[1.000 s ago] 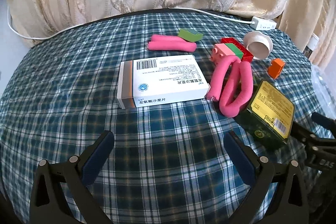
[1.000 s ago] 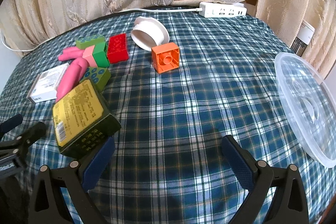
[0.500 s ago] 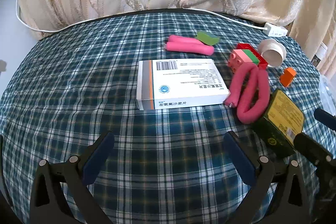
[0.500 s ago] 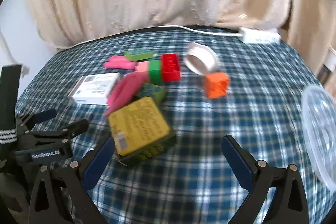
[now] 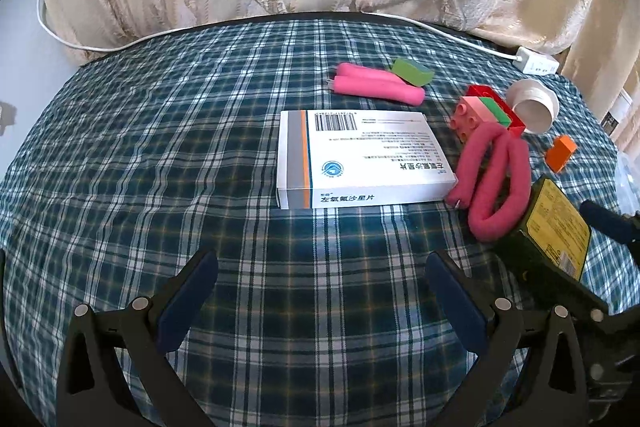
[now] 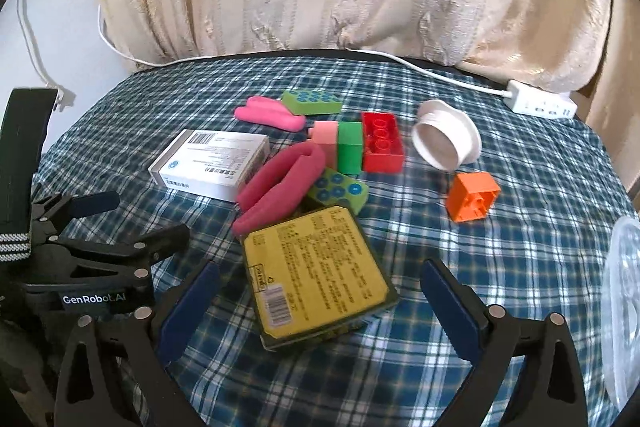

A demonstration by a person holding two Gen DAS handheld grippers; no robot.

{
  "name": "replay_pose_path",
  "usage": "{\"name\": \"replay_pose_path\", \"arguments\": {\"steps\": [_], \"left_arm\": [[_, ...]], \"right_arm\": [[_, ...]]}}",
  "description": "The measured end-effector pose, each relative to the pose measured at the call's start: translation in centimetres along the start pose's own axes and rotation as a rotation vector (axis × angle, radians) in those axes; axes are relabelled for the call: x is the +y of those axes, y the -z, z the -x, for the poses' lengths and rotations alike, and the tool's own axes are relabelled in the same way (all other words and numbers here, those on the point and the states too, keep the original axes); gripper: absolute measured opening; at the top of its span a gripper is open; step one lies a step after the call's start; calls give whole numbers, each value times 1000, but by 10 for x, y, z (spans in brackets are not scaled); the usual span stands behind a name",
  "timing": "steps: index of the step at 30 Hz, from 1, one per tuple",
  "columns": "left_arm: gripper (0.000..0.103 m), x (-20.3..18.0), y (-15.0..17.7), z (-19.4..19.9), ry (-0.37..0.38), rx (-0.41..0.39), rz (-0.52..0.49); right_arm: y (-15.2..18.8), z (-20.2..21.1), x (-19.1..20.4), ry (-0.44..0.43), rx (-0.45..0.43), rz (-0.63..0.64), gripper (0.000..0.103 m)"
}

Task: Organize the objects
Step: 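Close the right gripper on the yellow-green tin box and lift it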

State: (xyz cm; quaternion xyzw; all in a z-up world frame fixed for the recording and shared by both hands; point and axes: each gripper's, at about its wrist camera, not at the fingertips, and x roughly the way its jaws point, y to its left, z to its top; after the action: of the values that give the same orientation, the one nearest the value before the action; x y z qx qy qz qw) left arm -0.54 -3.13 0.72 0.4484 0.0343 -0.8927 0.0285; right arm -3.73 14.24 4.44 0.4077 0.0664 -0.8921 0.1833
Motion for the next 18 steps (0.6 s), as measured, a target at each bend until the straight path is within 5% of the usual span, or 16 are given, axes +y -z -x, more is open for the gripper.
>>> {"name": "replay_pose_path", "arguments": {"steps": [4,18], "left_arm": [[103,-1,0,0,-6,-10,-10],[103,10,-6,-4,66,2,66]], "right_arm": [[1,-7,2,-6,21,8,81],[18,10,-21,51,-15,-94,78]]}}
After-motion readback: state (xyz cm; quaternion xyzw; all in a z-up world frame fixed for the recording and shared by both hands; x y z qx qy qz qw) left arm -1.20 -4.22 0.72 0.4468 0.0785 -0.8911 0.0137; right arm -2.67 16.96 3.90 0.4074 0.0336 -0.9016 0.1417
